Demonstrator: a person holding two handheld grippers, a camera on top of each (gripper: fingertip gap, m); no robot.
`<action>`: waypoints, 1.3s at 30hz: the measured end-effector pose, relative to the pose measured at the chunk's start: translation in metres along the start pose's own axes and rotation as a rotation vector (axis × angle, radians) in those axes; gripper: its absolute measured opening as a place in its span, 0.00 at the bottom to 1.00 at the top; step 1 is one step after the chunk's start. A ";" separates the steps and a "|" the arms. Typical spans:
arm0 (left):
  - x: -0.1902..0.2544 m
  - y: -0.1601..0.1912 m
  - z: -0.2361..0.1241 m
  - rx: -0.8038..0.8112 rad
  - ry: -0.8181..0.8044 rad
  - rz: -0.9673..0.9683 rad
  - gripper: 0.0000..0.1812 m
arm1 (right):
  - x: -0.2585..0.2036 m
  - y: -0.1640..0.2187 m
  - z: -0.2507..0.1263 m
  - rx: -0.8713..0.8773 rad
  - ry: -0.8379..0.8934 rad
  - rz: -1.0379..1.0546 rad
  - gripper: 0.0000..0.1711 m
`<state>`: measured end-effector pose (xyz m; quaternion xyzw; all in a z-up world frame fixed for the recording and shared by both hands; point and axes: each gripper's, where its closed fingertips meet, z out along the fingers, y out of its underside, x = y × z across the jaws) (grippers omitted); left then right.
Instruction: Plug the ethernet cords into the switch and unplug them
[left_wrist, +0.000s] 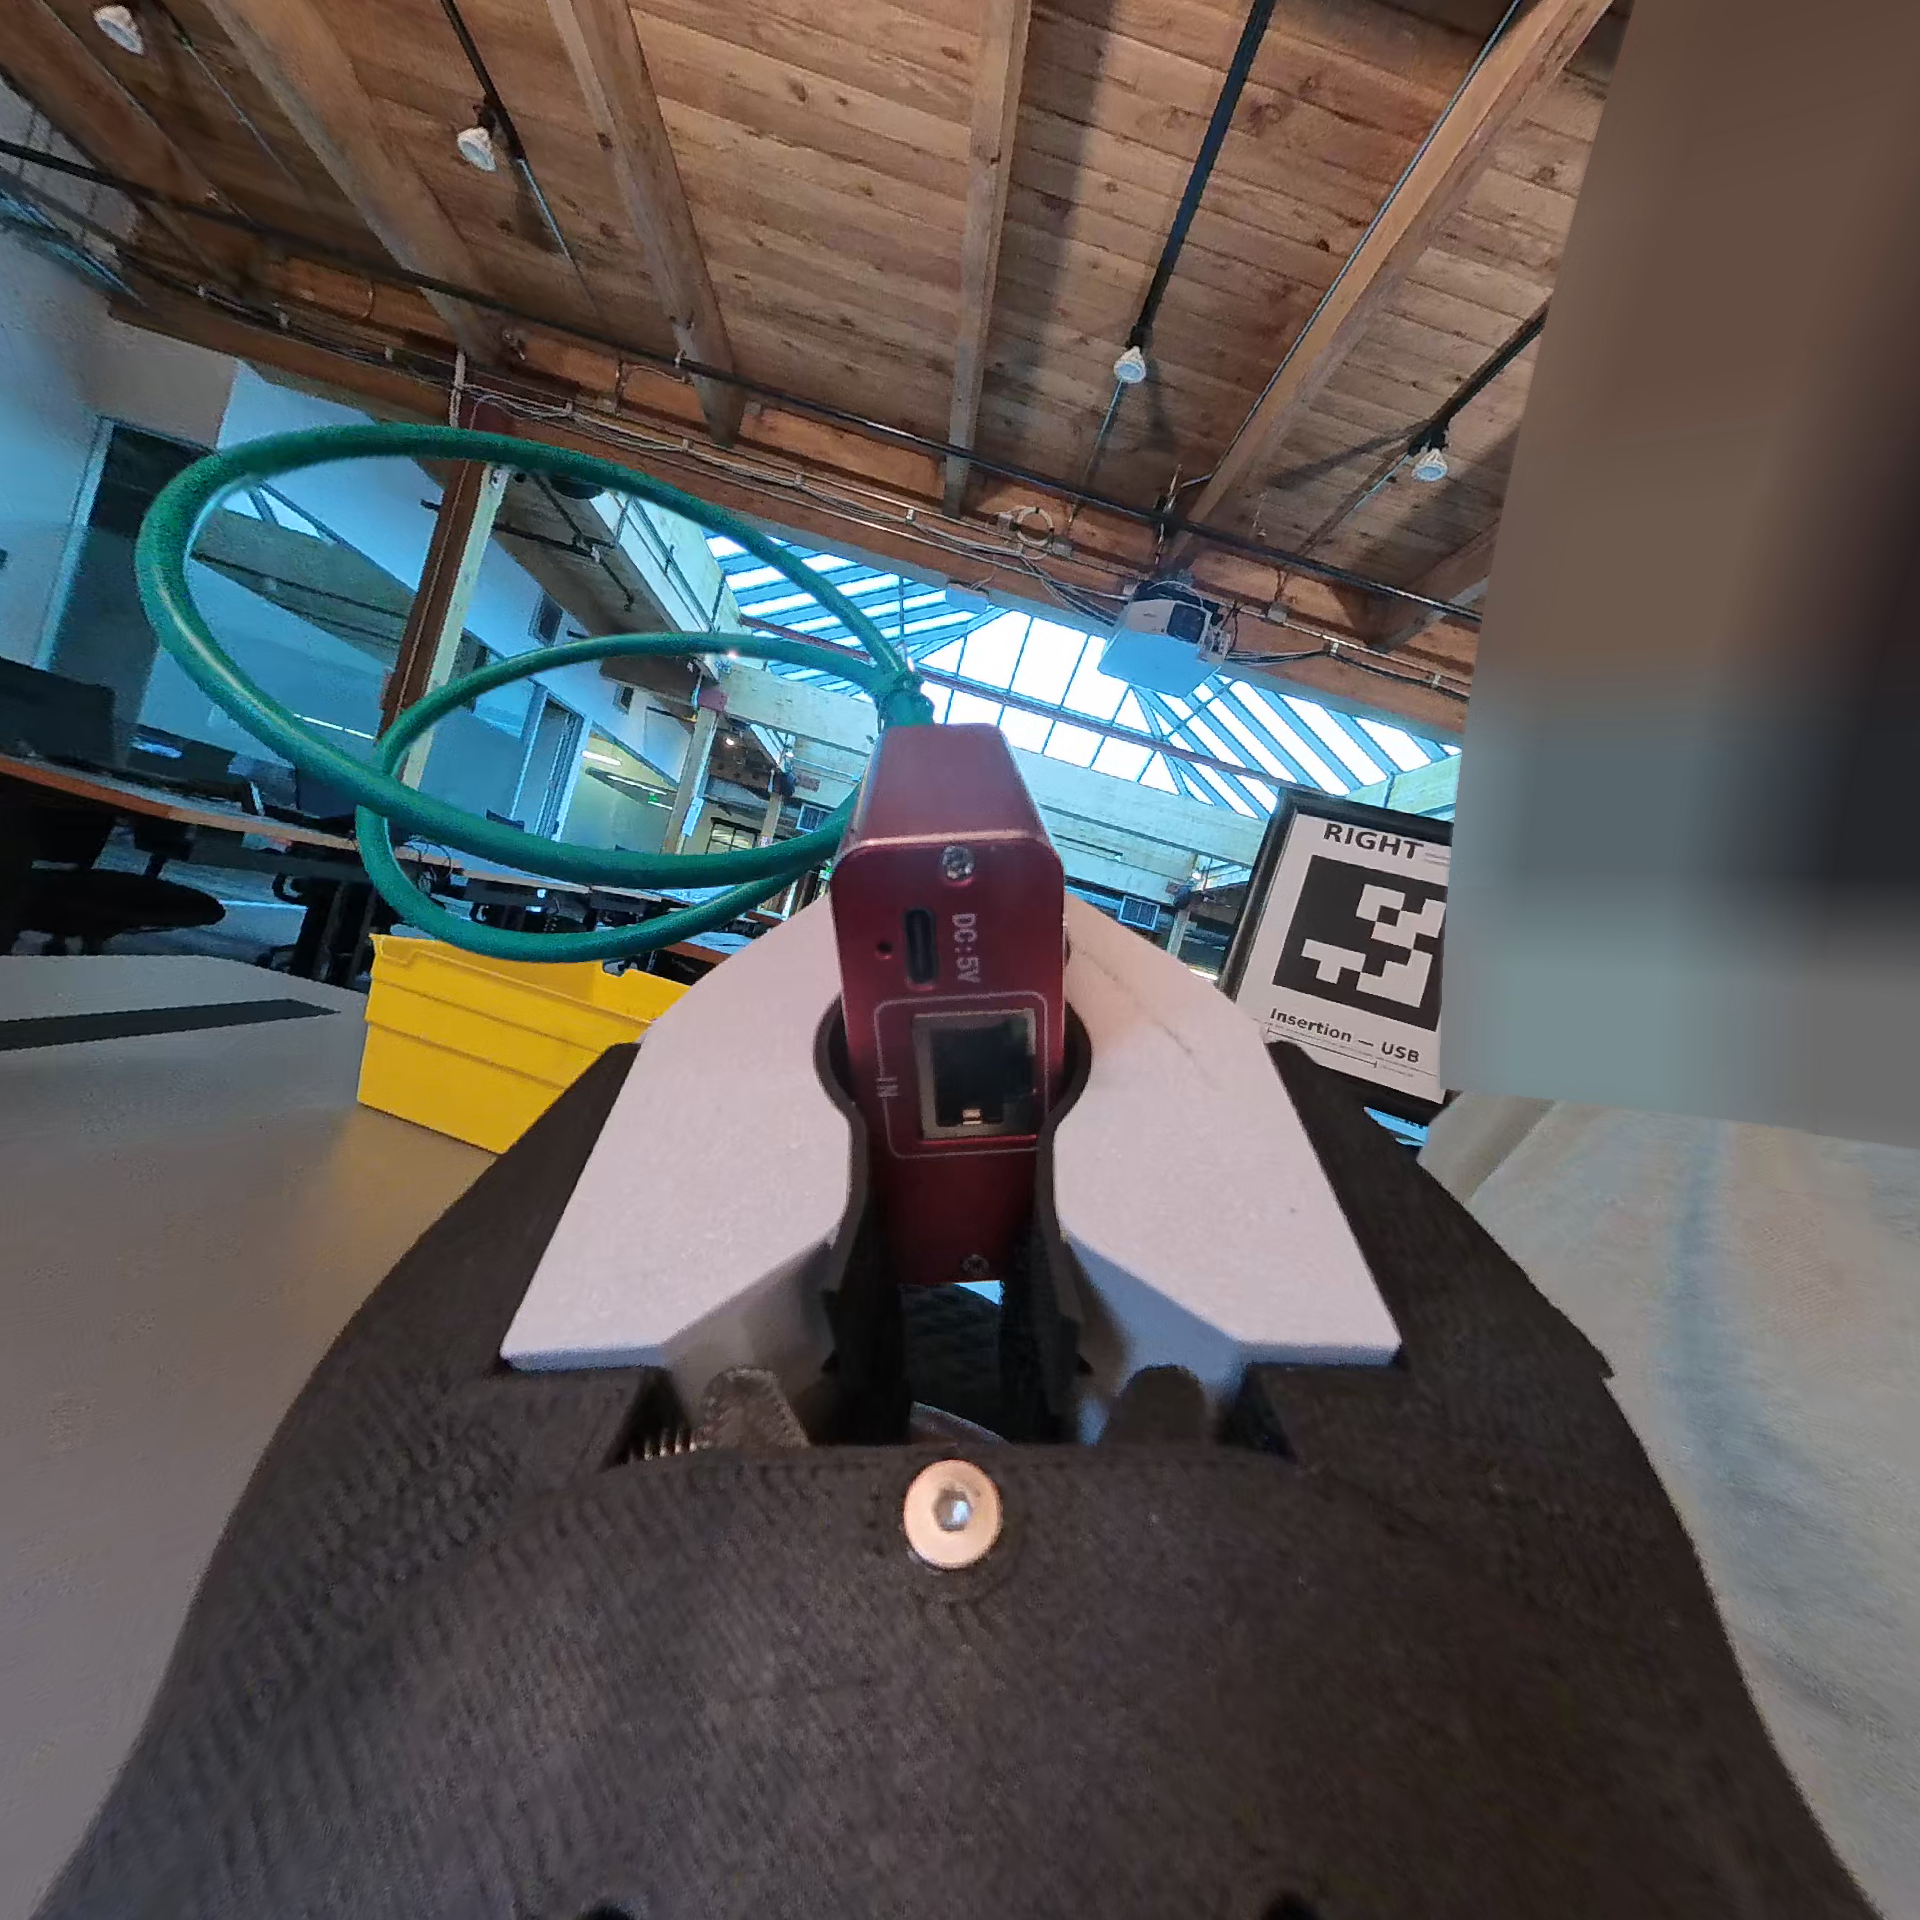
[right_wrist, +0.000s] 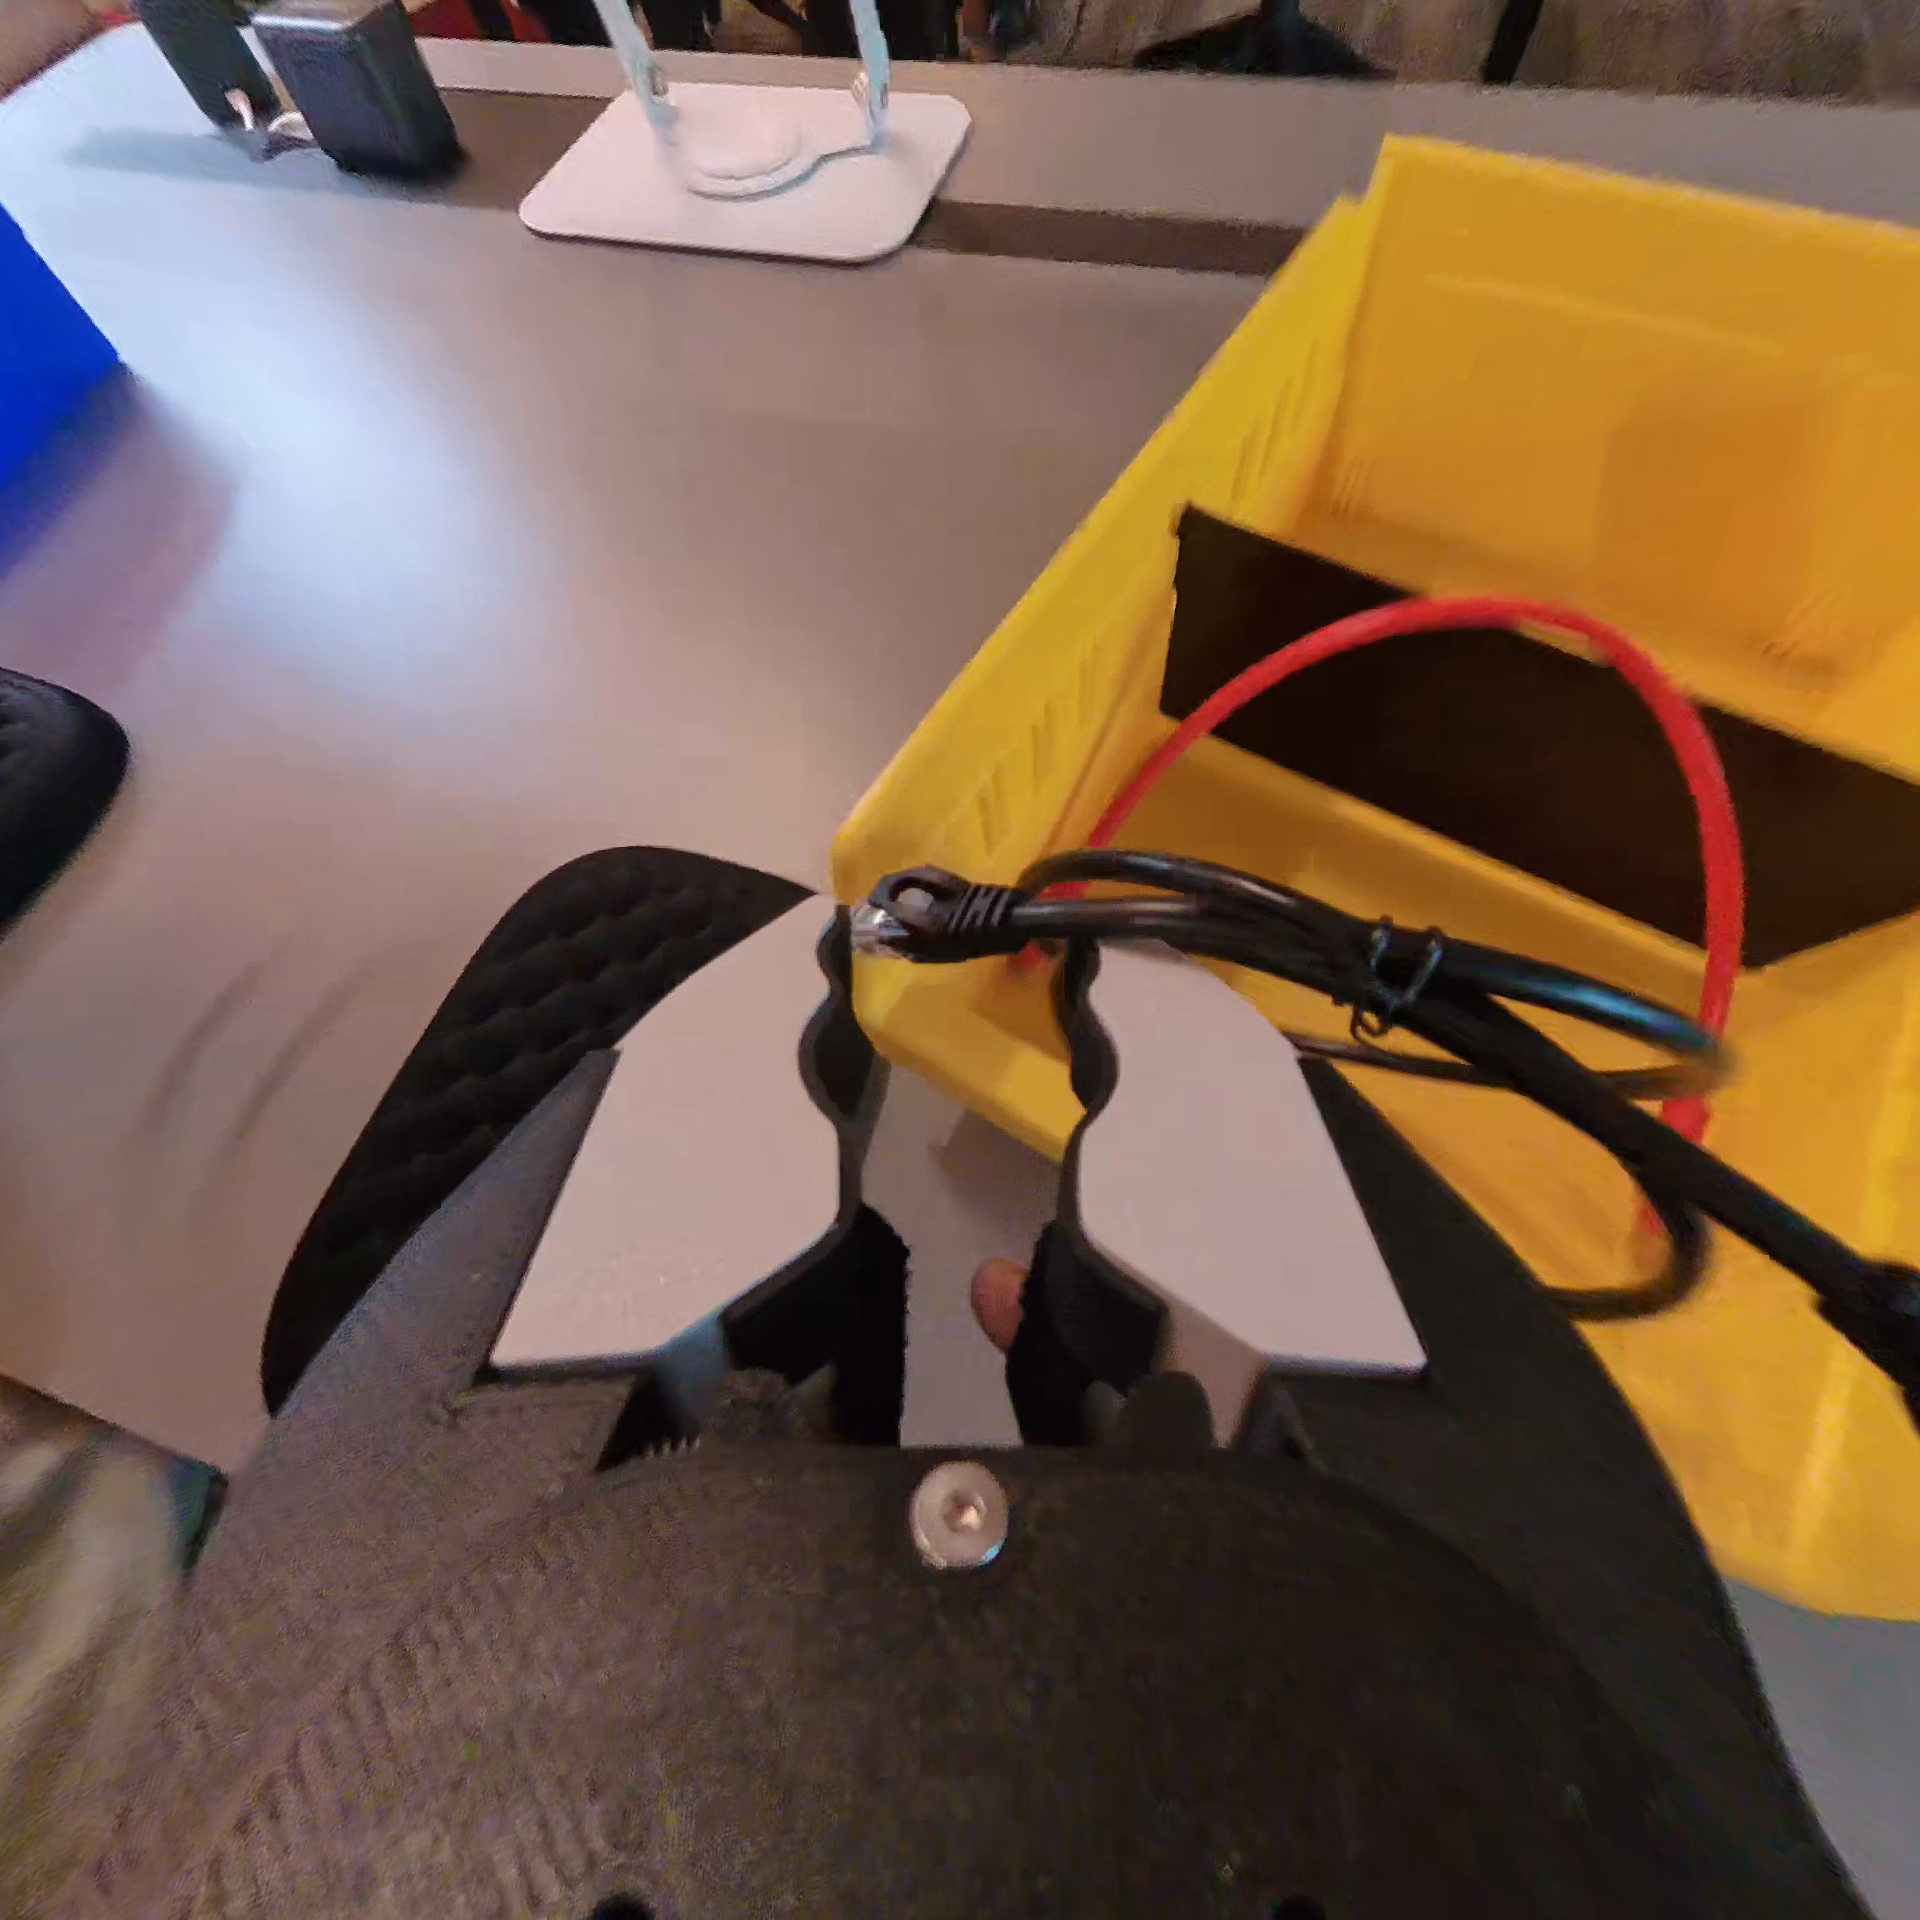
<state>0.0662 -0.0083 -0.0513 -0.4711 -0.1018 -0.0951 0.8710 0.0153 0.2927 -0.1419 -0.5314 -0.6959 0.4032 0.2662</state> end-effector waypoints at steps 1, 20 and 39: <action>0.000 0.000 0.000 0.000 0.000 -0.001 0.16 | -0.001 -0.006 0.001 0.011 0.008 -0.045 0.25; -0.005 0.010 0.003 -0.060 -0.036 0.000 0.16 | 0.063 -0.044 -0.046 0.461 0.416 -0.171 0.20; -0.006 0.017 0.005 -0.103 -0.044 0.009 0.16 | 0.075 -0.043 -0.058 0.391 0.659 -0.251 0.03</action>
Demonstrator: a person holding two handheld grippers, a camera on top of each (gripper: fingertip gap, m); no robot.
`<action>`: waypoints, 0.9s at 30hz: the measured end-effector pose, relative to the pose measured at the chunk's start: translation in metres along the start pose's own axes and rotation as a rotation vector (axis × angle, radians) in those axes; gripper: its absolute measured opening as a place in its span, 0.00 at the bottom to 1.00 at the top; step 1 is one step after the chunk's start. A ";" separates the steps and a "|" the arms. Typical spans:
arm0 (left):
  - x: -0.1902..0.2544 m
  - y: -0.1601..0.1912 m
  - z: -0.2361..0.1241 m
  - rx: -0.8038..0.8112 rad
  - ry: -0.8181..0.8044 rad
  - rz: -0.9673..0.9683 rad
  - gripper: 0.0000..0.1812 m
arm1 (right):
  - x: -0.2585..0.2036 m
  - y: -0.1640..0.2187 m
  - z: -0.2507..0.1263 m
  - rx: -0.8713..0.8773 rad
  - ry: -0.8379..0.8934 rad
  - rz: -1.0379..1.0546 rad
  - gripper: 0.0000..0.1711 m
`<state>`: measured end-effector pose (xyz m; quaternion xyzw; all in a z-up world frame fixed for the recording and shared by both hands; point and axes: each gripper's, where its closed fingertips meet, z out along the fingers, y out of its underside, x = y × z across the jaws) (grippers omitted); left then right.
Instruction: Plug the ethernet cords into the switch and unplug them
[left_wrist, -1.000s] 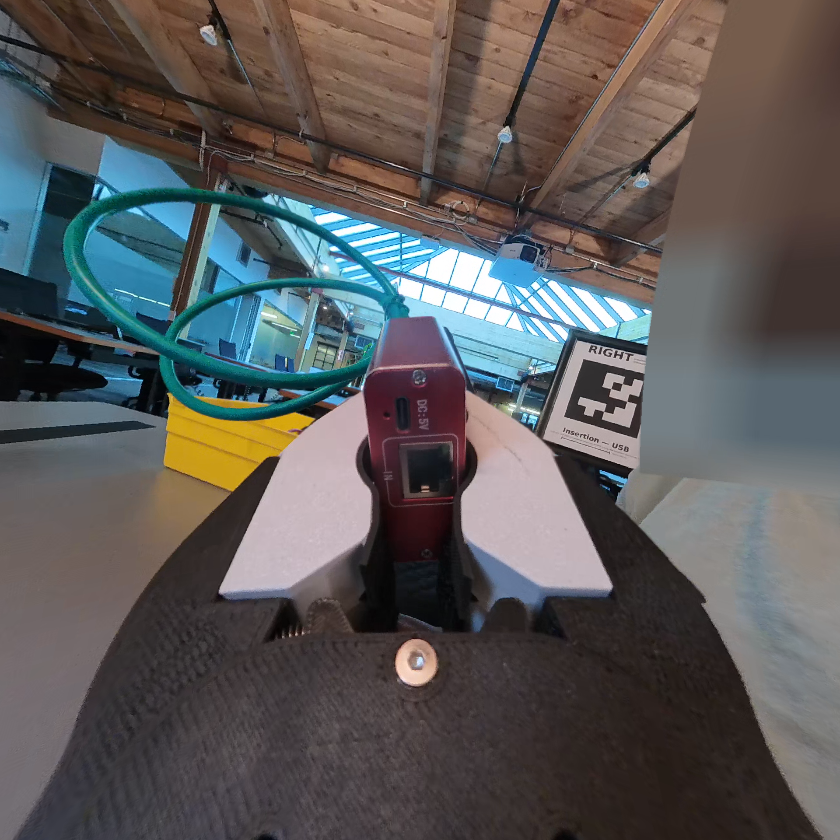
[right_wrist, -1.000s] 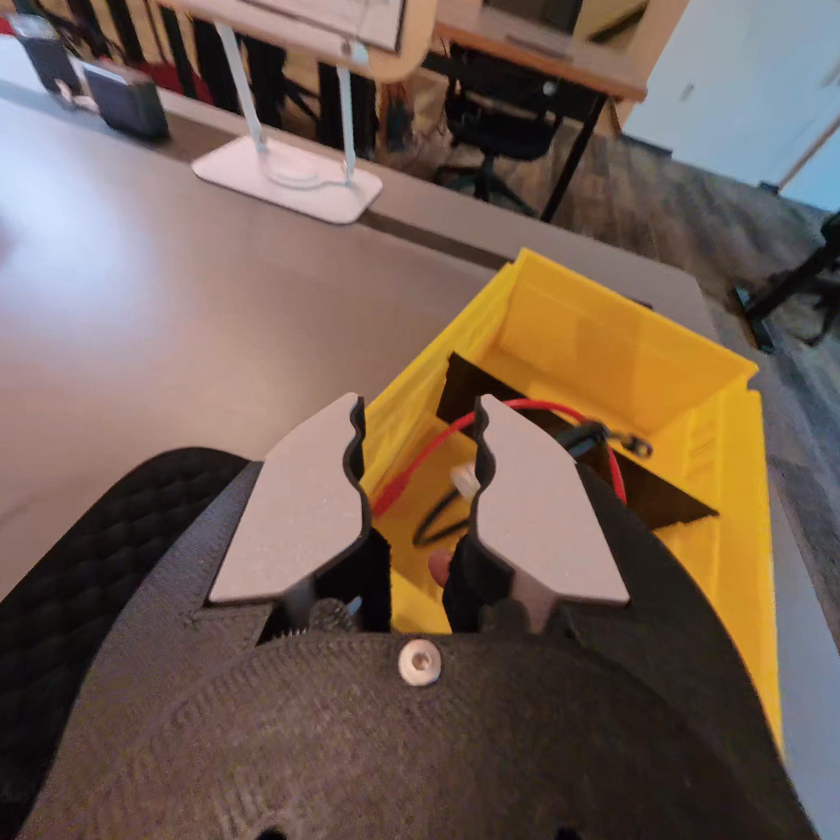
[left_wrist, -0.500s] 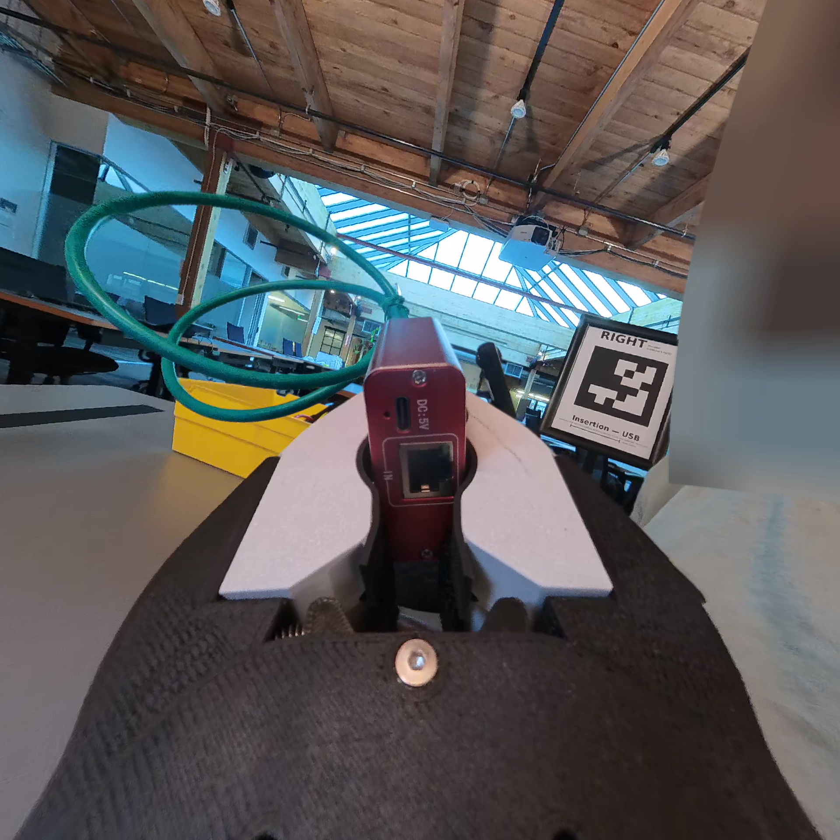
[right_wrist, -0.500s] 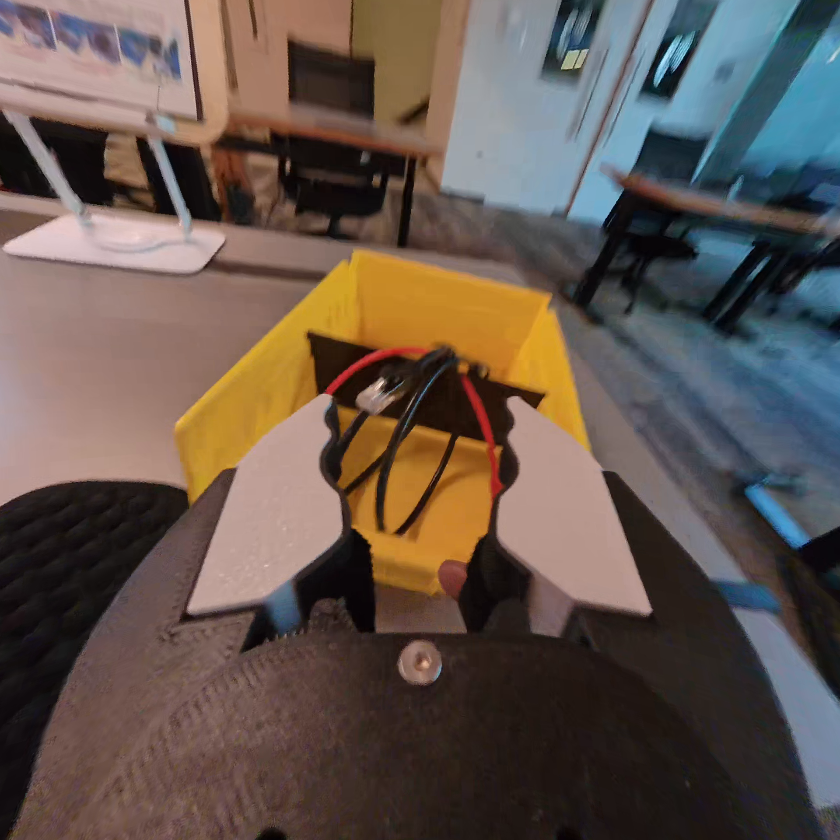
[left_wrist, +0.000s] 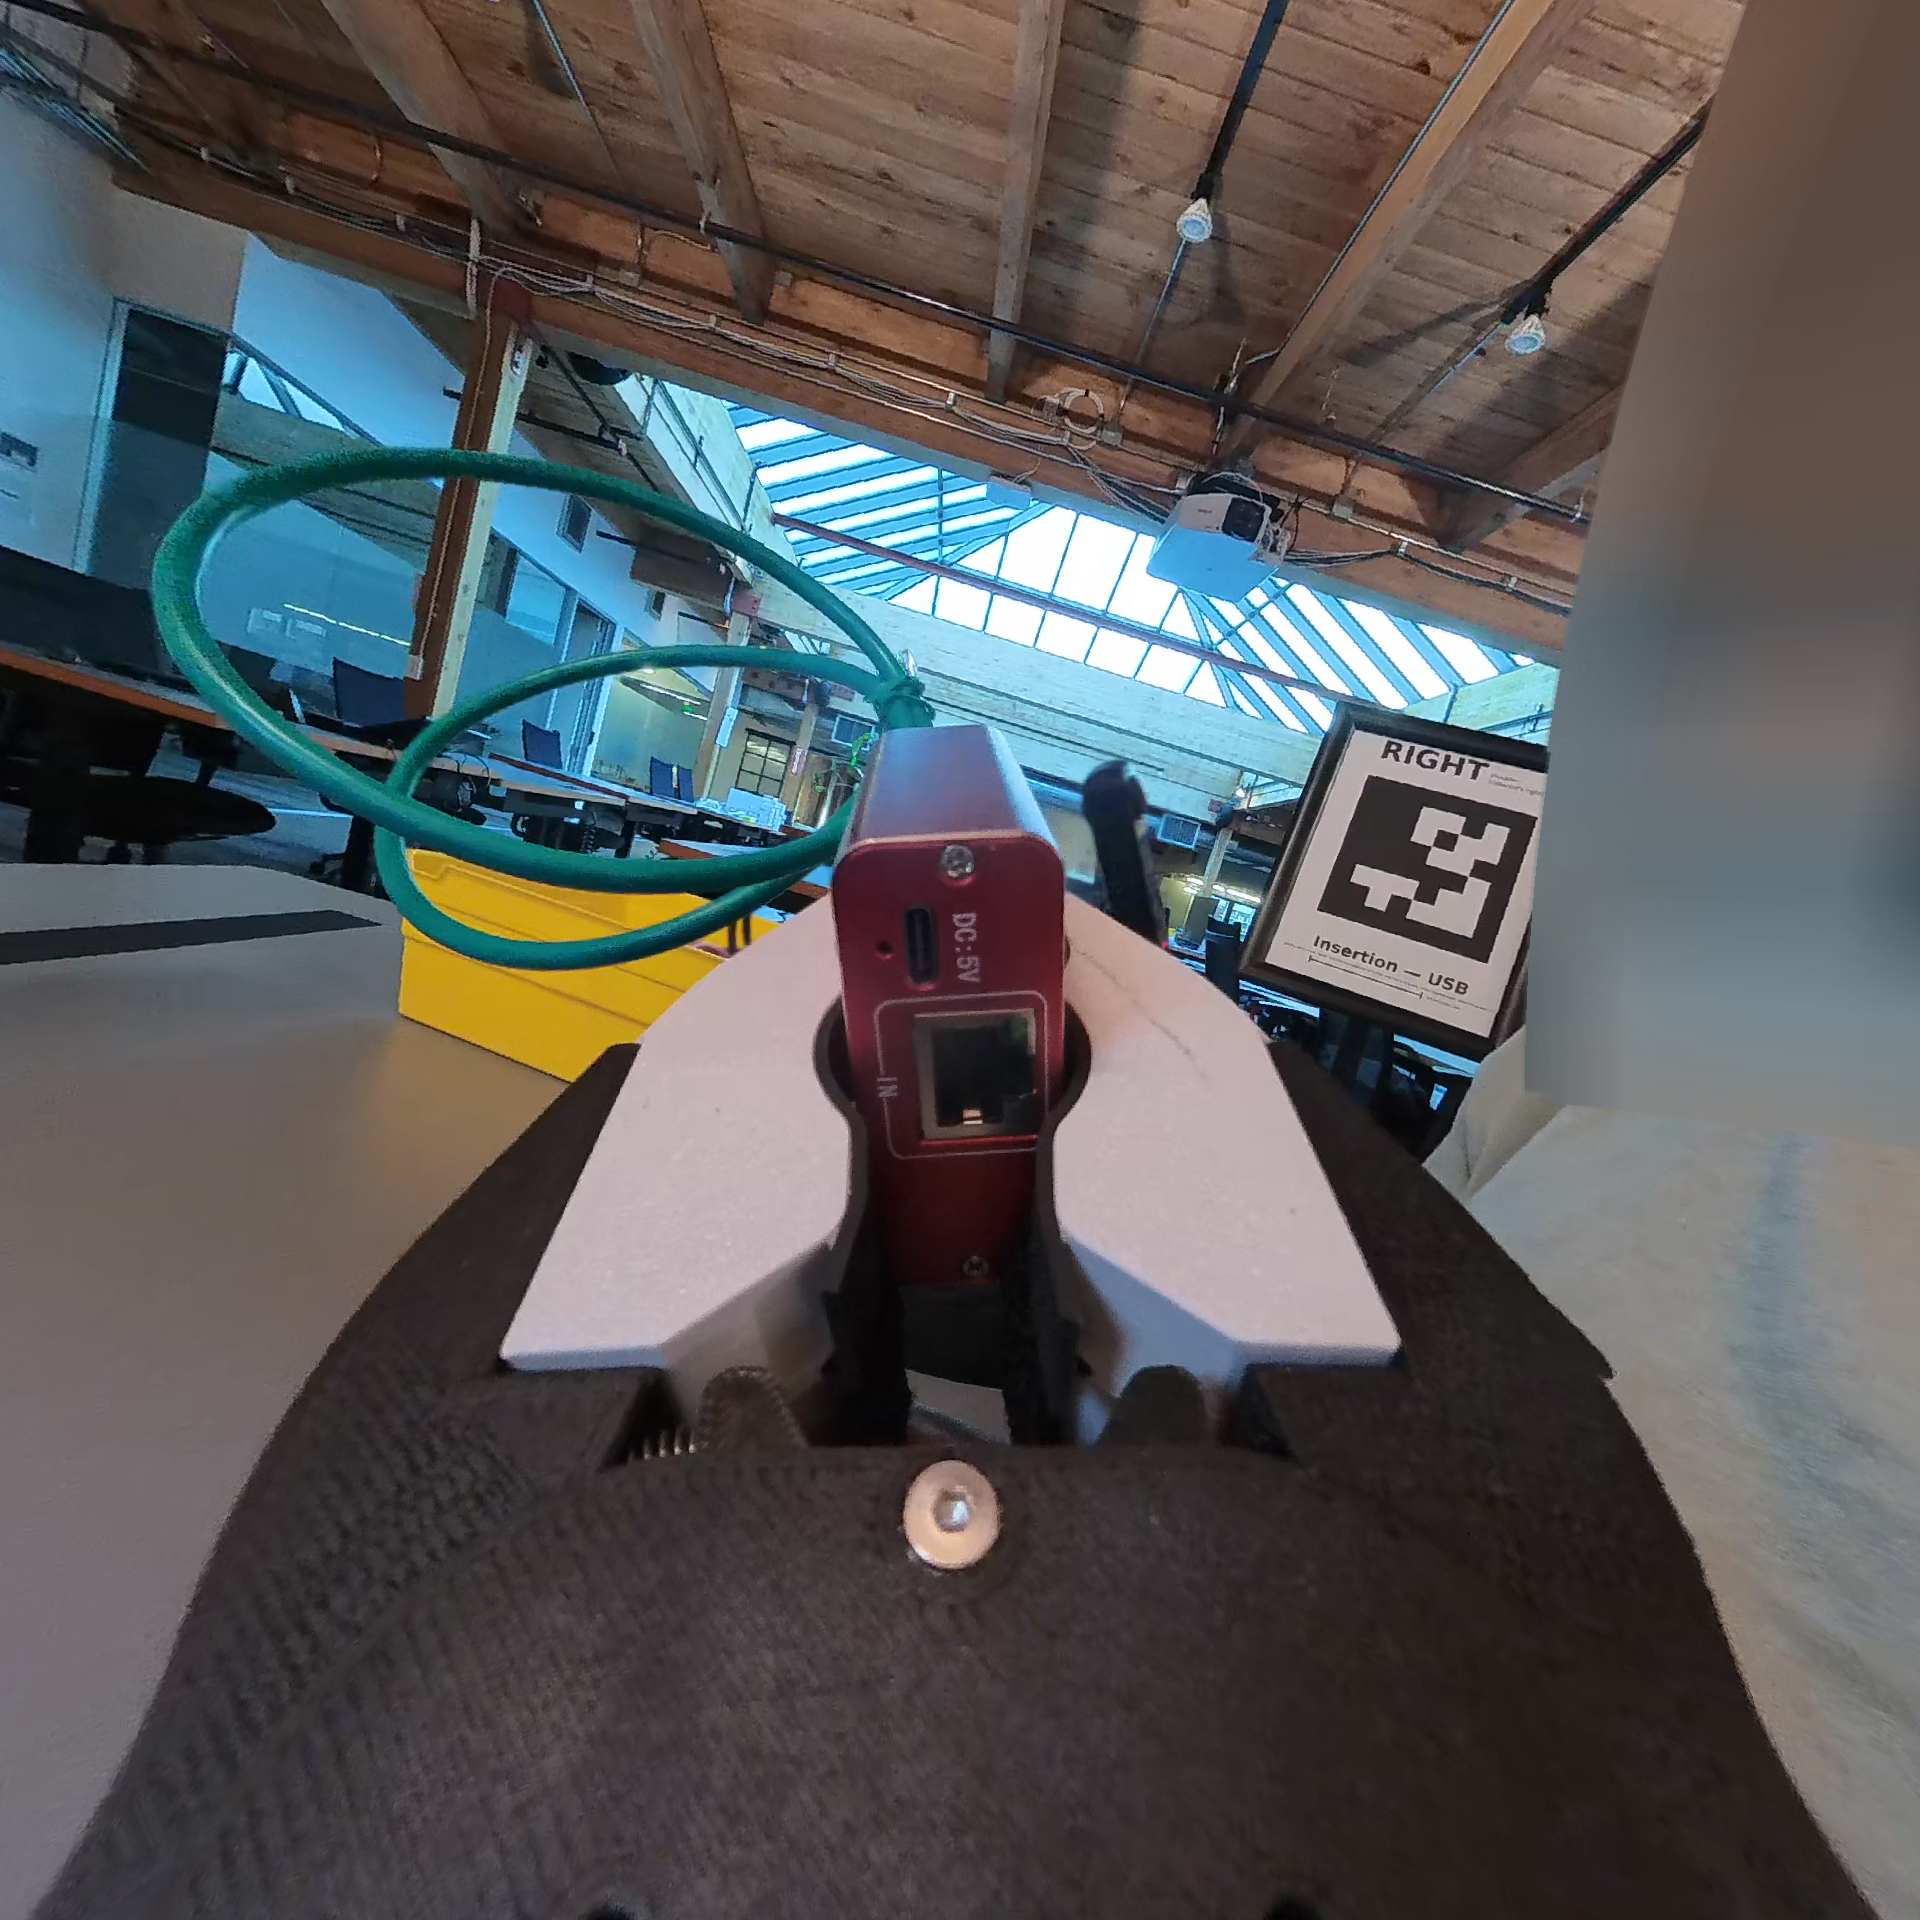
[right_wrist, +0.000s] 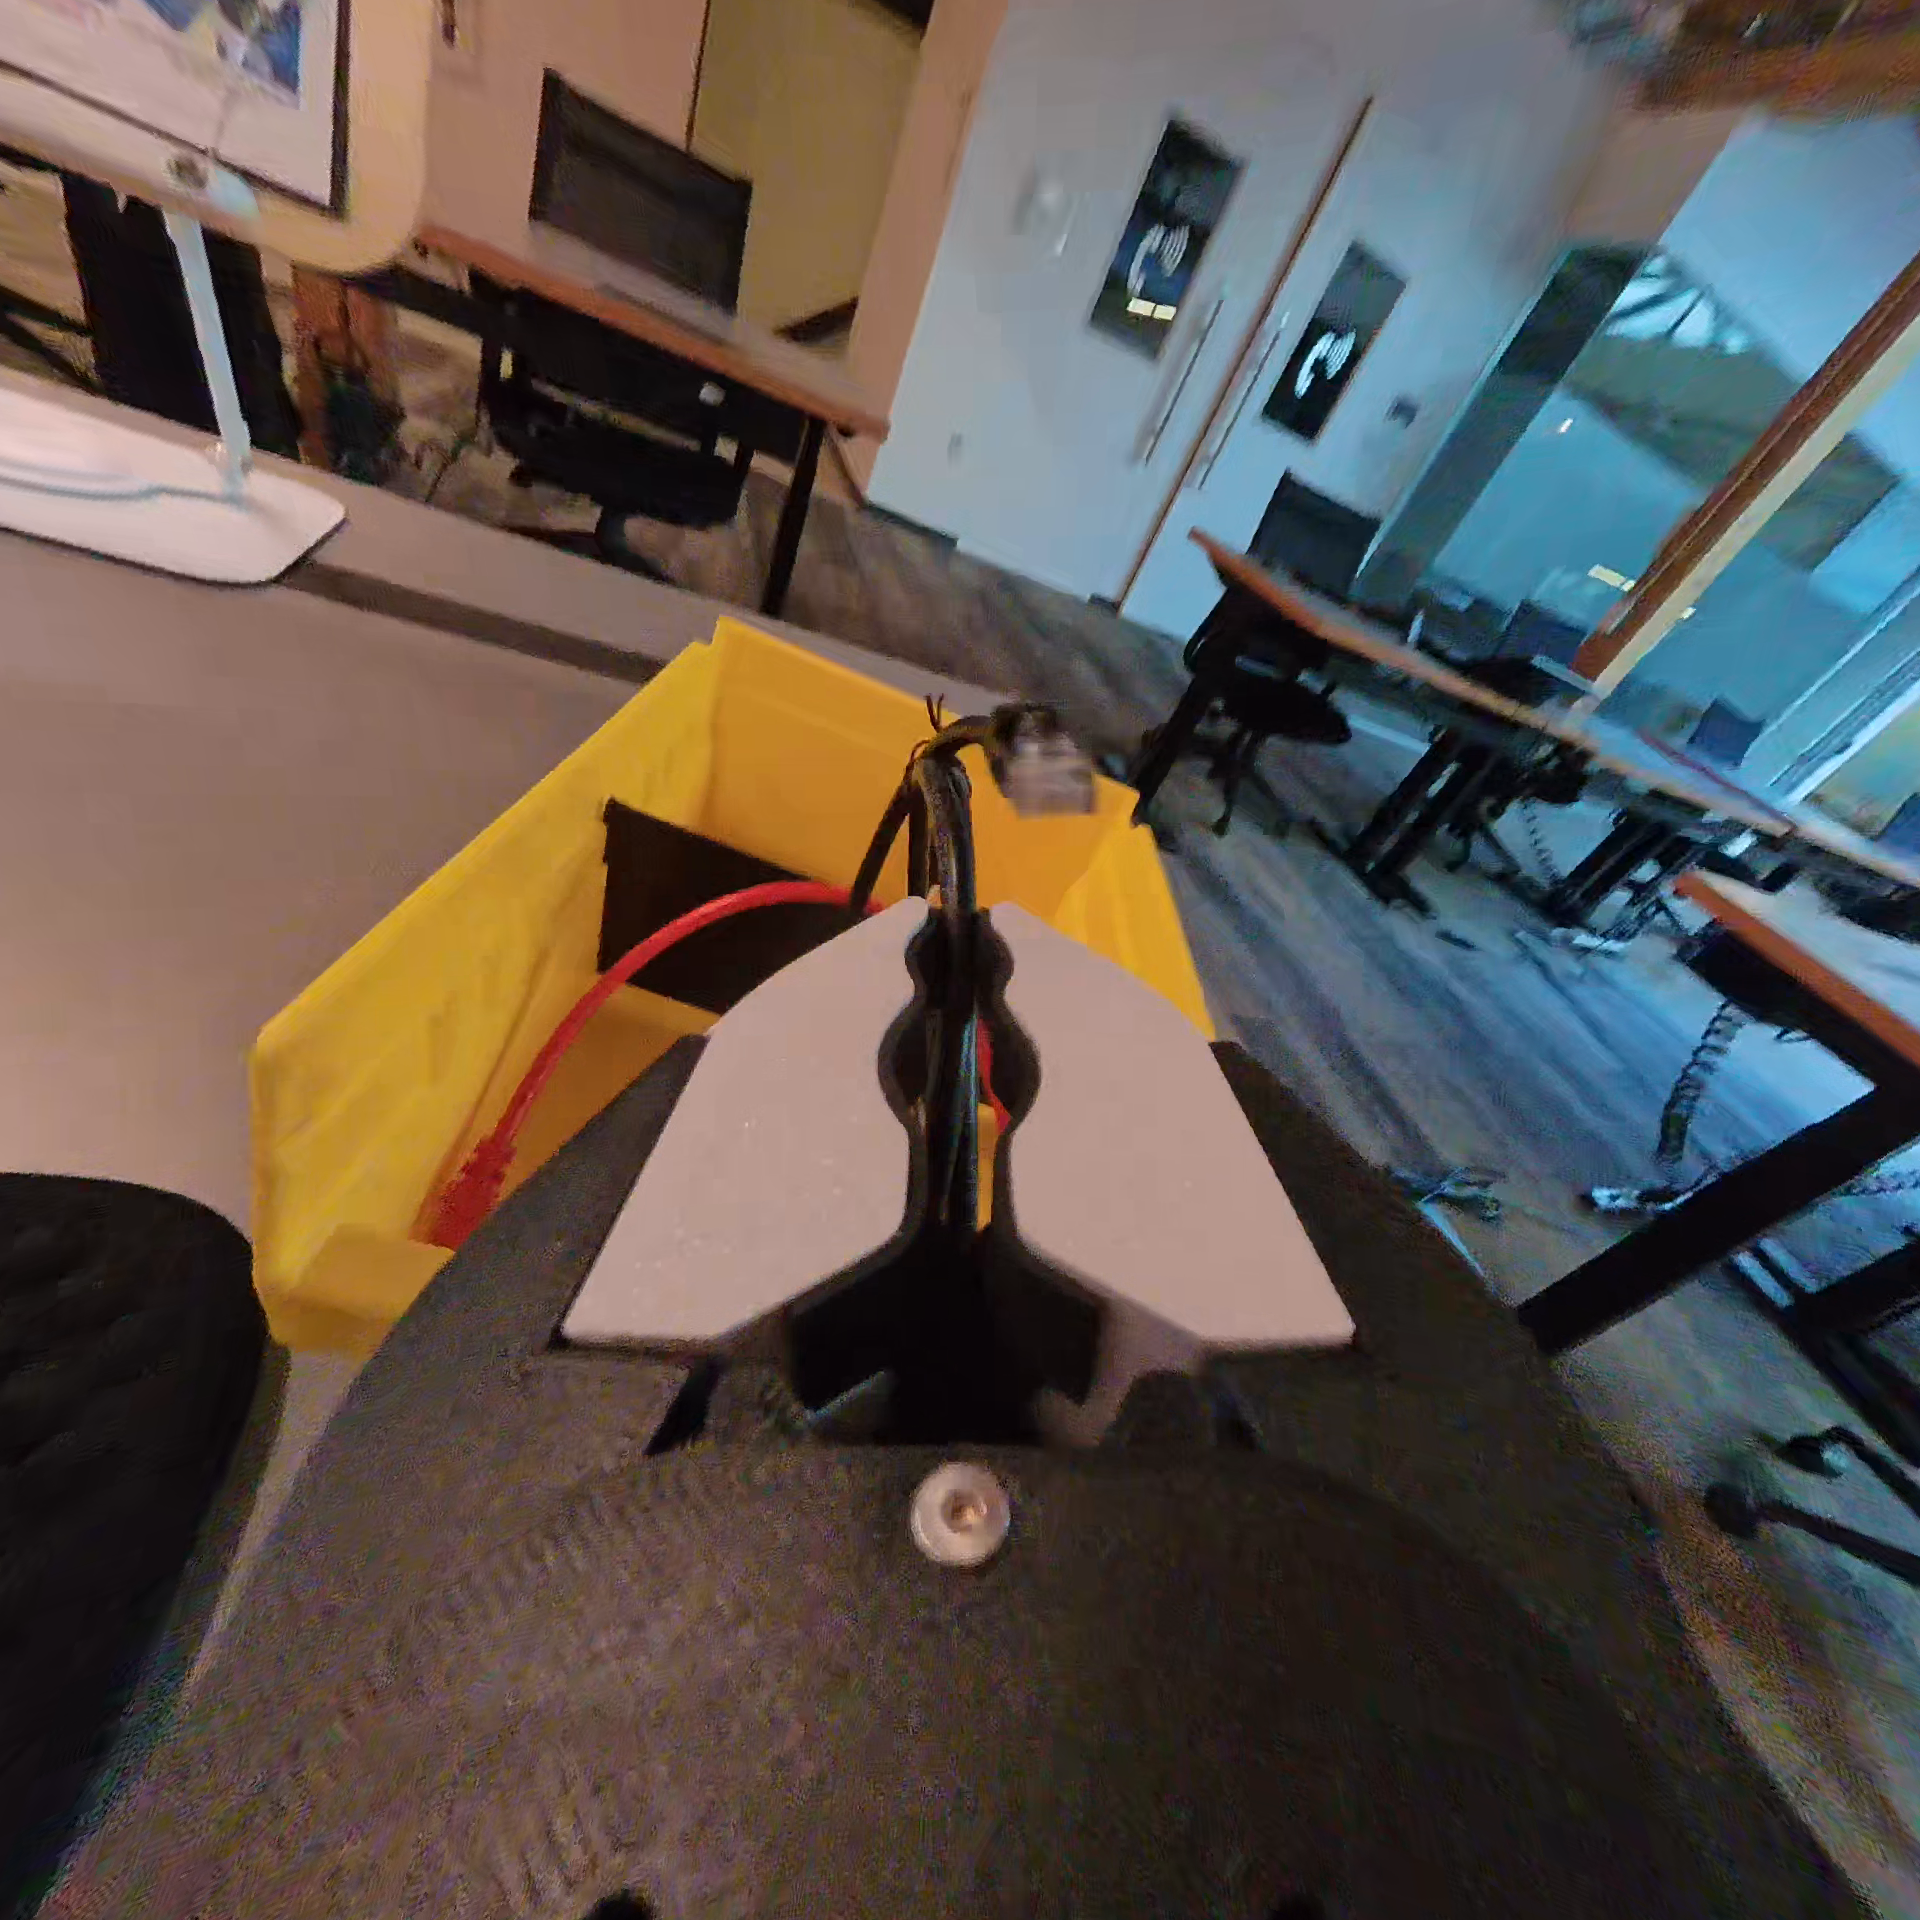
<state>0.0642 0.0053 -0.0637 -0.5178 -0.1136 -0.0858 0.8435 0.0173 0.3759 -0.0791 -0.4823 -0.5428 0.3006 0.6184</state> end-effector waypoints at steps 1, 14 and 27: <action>0.000 0.000 0.000 -0.002 0.001 0.002 0.16 | 0.005 -0.009 -0.007 0.046 0.022 -0.019 0.03; 0.001 0.002 0.001 -0.015 -0.002 0.018 0.16 | 0.004 0.031 0.017 -0.010 -0.301 0.432 0.04; 0.000 0.005 0.002 -0.028 -0.010 0.021 0.16 | -0.014 0.040 0.029 -0.156 -0.219 0.212 0.24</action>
